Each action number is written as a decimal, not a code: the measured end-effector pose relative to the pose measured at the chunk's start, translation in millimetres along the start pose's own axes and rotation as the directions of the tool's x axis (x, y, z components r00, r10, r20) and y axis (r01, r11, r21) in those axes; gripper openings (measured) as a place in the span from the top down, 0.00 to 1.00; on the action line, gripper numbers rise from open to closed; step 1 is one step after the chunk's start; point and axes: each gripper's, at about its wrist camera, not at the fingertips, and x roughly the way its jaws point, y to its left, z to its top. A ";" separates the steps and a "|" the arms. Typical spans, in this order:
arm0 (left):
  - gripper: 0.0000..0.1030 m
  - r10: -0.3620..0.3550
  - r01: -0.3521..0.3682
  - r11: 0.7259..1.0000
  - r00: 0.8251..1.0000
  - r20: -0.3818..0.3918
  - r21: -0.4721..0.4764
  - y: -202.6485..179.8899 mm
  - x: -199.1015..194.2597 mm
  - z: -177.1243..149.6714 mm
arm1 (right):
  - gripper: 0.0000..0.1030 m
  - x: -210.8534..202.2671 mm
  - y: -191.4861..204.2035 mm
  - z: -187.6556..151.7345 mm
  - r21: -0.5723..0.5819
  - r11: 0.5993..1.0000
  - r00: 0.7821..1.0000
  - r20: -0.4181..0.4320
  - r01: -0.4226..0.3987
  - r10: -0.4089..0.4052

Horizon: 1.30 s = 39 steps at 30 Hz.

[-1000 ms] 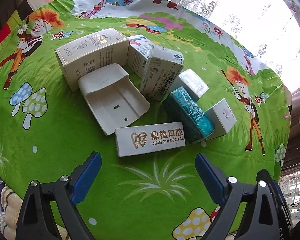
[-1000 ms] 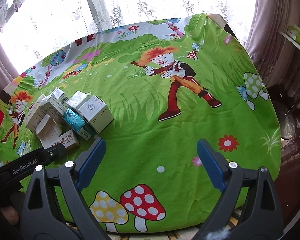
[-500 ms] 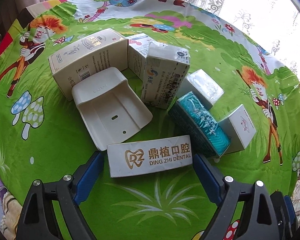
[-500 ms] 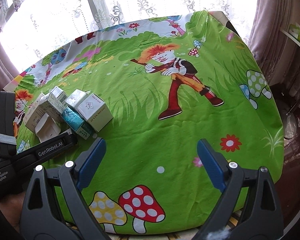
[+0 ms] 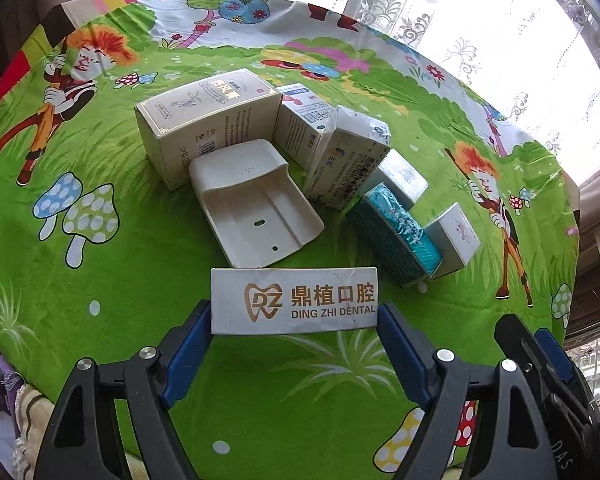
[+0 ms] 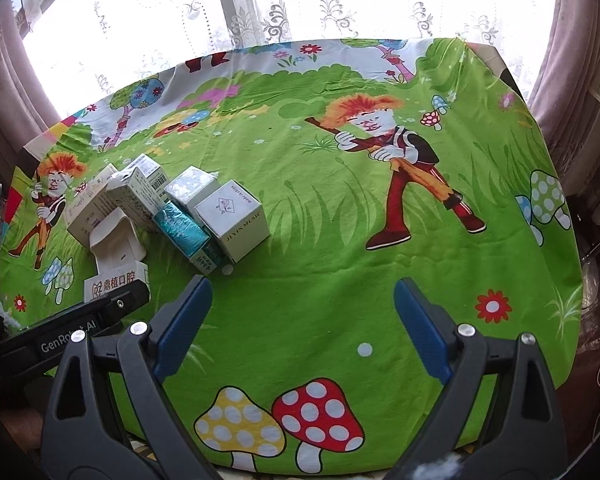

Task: Organize rigid objects
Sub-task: 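Grasp the DING ZHI DENTAL box with the left gripper while the right grasps a white cube box, then carry the dental box with the left gripper while the right carries the white cube box to the purple box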

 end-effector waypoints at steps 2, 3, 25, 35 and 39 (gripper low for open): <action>0.20 -0.023 0.023 1.000 1.000 0.008 -0.015 9.3 -9.8 -2.9 | 0.09 1.8 9.1 4.2 -0.032 0.999 1.000 0.006 -0.029 0.029; 0.20 -0.036 0.036 0.999 0.999 0.015 -0.024 13.8 -15.3 -4.6 | 0.09 3.2 12.8 6.6 -0.050 0.998 0.999 0.008 -0.039 0.039; 0.20 -0.133 0.144 0.980 0.987 0.086 -0.138 96.1 -70.2 -54.5 | 0.34 74.2 25.2 44.1 -0.125 0.975 0.978 -0.120 -0.184 0.169; 0.20 -0.138 0.149 0.977 0.987 0.080 -0.155 99.2 -64.7 -56.4 | 0.53 63.3 17.4 33.2 -0.094 0.985 0.984 -0.116 -0.144 0.132; 0.20 -0.140 0.153 0.976 0.986 0.094 -0.158 100.6 -67.7 -57.7 | 0.53 44.4 17.2 22.6 -0.089 0.986 0.986 -0.099 -0.143 0.134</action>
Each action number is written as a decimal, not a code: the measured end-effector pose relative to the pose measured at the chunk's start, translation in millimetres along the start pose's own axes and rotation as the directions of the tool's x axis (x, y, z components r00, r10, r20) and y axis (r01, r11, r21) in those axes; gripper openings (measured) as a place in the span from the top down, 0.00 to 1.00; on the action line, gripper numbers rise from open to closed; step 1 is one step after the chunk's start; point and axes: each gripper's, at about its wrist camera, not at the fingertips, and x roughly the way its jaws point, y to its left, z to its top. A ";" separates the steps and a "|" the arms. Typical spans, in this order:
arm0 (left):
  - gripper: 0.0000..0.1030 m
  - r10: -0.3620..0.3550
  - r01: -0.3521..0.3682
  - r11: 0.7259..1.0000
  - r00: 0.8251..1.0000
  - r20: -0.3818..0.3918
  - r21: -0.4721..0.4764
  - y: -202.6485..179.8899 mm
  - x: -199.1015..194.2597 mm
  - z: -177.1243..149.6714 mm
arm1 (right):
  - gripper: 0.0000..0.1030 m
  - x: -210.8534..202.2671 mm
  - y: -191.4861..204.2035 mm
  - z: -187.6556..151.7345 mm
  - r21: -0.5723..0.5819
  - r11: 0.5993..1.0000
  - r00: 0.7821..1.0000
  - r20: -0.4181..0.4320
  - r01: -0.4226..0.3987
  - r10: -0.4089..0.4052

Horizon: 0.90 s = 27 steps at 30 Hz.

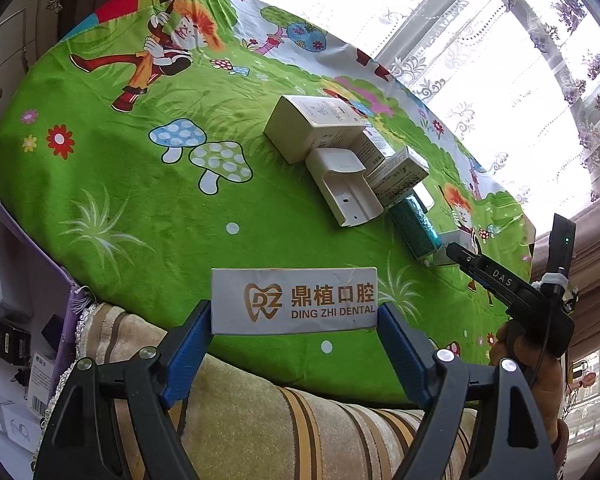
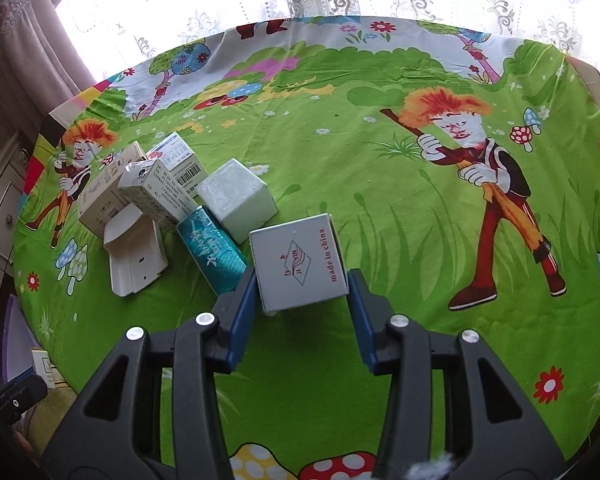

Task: Organize rigid objects
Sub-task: 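Carry the dental box with the left gripper while the right carries the white cube box to the purple box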

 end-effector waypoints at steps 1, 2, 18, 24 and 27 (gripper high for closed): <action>0.20 -0.002 0.002 1.000 1.000 0.002 0.001 0.1 -0.9 -0.8 | 0.53 -5.1 1.0 -3.1 0.005 1.000 1.000 0.003 -0.002 0.002; 0.20 -0.003 0.003 1.000 1.000 0.006 0.002 -0.2 -2.4 -1.4 | 0.53 -10.2 2.0 -6.0 0.012 1.000 1.000 0.004 -0.006 0.006; 0.20 -0.008 0.013 0.999 0.994 0.105 -0.050 23.4 -51.0 -6.4 | 0.53 -72.8 74.1 -41.1 -0.067 0.993 0.995 0.035 -0.094 0.097; 0.20 -0.007 0.021 0.995 0.990 0.138 -0.097 50.0 -76.0 -9.8 | 0.53 -89.6 104.1 -51.9 -0.114 0.985 0.990 0.030 -0.133 0.137; 0.20 0.006 0.016 0.990 0.988 0.156 -0.137 71.6 -90.1 -11.3 | 0.53 -96.6 124.8 -57.1 -0.146 0.976 0.986 0.024 -0.160 0.165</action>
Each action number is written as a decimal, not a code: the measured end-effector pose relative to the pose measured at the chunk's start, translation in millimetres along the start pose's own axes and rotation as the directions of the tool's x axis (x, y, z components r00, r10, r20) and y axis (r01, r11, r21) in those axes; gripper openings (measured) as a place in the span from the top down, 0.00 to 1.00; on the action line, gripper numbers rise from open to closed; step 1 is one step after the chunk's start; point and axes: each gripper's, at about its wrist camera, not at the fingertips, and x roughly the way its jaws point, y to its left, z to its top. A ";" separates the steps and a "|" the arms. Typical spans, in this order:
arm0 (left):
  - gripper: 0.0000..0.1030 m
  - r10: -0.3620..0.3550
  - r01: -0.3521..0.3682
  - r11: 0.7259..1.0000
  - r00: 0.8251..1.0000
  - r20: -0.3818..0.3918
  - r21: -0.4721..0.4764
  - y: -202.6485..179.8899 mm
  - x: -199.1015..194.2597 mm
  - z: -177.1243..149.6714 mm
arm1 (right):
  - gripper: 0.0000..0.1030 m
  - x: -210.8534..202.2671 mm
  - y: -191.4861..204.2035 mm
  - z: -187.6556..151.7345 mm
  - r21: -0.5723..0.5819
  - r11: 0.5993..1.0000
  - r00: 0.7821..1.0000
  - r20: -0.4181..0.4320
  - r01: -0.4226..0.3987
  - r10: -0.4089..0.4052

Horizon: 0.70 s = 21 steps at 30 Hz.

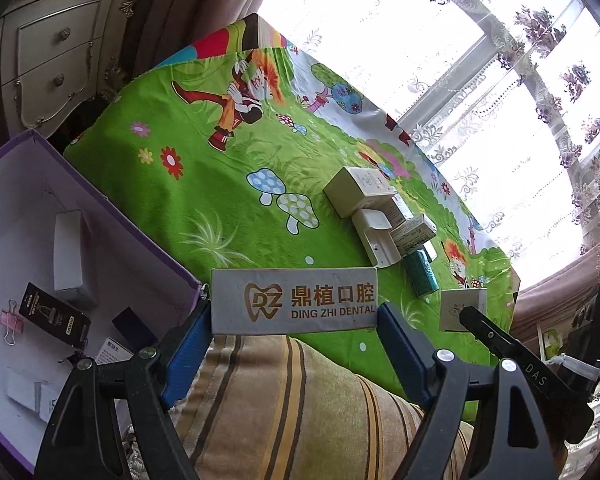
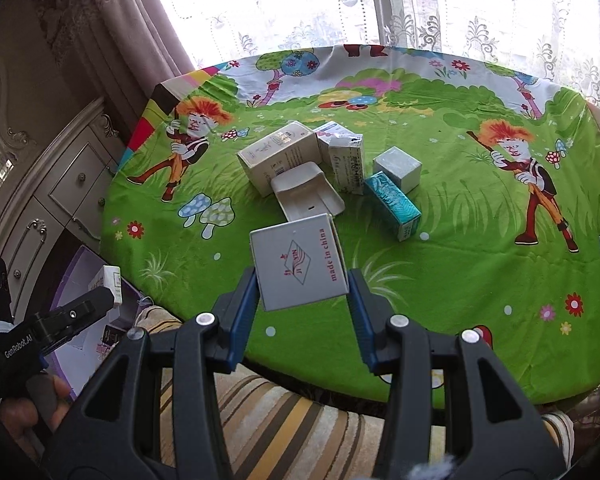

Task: Organize rigid objects
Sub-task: 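Carry the dental box with the left gripper while the right carries the white cube box to the purple box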

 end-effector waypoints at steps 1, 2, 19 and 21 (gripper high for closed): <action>0.20 0.007 -0.007 1.000 1.000 0.008 -0.013 8.6 -4.5 2.0 | 0.53 -0.3 8.8 -1.0 -0.014 1.000 1.000 -0.002 -0.009 0.009; 0.20 0.017 -0.016 1.000 1.000 0.018 -0.025 17.6 -9.4 4.0 | 0.53 -0.4 17.3 -2.1 -0.029 0.999 1.000 -0.006 -0.019 0.019; 0.20 0.197 -0.155 0.950 0.971 0.133 -0.273 162.2 -71.8 34.4 | 0.53 17.3 162.3 -31.3 -0.293 0.935 0.977 -0.132 -0.202 0.170; 0.20 0.206 -0.160 0.945 0.969 0.138 -0.286 169.7 -74.6 35.2 | 0.53 21.4 177.5 -34.2 -0.318 0.922 0.972 -0.149 -0.220 0.181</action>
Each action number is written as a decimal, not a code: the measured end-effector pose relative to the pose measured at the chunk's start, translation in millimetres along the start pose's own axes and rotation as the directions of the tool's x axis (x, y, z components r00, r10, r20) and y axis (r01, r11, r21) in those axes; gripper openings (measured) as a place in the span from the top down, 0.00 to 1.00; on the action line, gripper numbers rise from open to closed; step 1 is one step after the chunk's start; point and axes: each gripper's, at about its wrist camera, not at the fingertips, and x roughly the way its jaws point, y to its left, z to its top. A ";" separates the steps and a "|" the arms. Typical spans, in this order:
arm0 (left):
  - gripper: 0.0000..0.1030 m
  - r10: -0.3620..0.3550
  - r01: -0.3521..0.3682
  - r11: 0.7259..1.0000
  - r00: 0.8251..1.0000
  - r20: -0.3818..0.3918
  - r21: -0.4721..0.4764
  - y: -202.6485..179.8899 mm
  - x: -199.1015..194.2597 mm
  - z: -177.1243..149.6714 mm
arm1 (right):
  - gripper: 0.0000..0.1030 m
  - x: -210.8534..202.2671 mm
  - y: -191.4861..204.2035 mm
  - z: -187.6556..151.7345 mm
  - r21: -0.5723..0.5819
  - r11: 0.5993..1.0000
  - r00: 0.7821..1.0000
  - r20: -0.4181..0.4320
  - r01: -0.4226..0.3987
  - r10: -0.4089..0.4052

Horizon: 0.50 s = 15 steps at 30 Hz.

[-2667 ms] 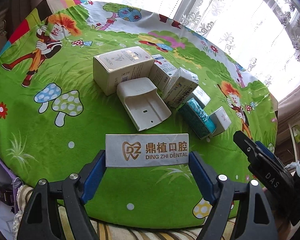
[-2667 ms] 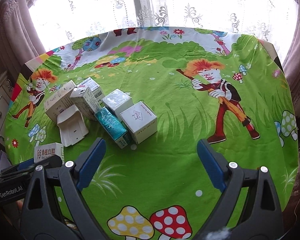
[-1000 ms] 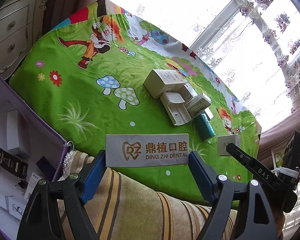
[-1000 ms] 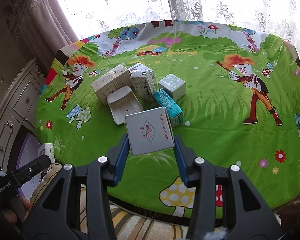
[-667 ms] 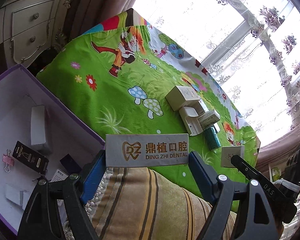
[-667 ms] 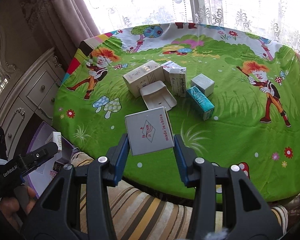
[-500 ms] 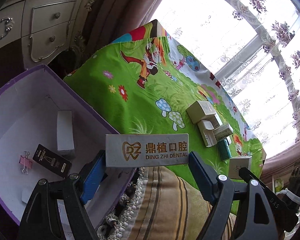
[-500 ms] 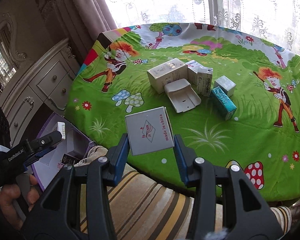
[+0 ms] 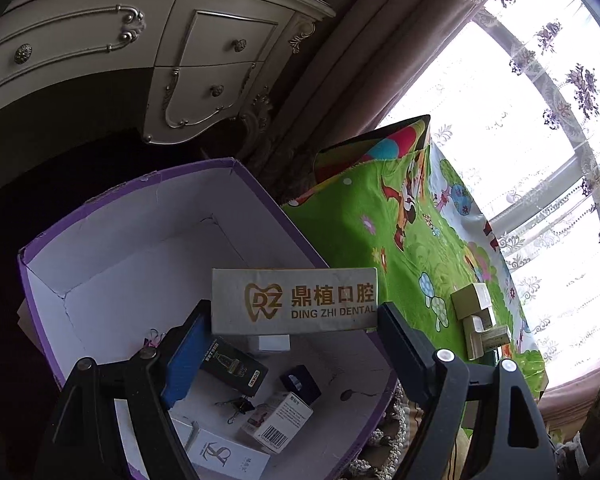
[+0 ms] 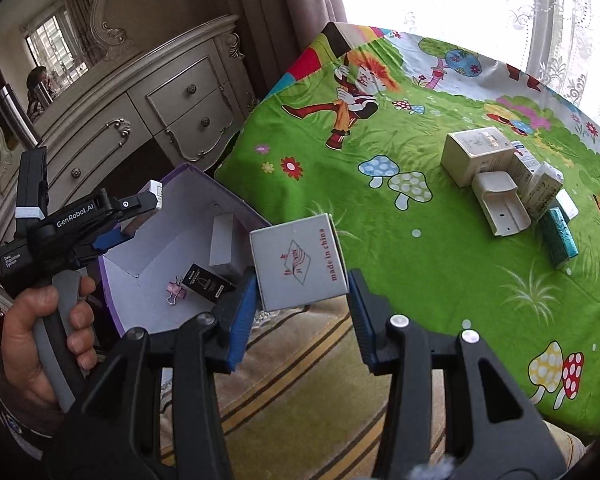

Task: Organize rigid objects
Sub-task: 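Carry the dental box with the left gripper while the right carries the white cube box to the purple box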

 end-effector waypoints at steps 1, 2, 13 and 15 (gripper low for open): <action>0.20 0.003 -0.003 1.000 1.000 0.003 -0.007 3.9 -0.9 1.4 | 0.53 3.8 7.1 2.0 -0.016 1.000 1.000 -0.005 -0.007 0.007; 0.20 0.007 -0.007 1.000 1.000 0.005 -0.012 7.0 -1.3 2.4 | 0.53 7.3 13.7 4.2 -0.033 0.999 1.000 -0.008 -0.011 0.011; 0.19 0.050 -0.049 0.998 0.998 0.029 -0.048 29.1 -2.1 9.1 | 0.52 45.8 68.4 20.3 -0.177 0.982 0.997 -0.052 -0.067 0.059; 0.18 0.074 -0.073 0.996 0.997 0.032 -0.047 31.0 -0.8 10.1 | 0.38 50.4 70.2 20.4 -0.185 0.981 0.997 -0.060 -0.053 0.043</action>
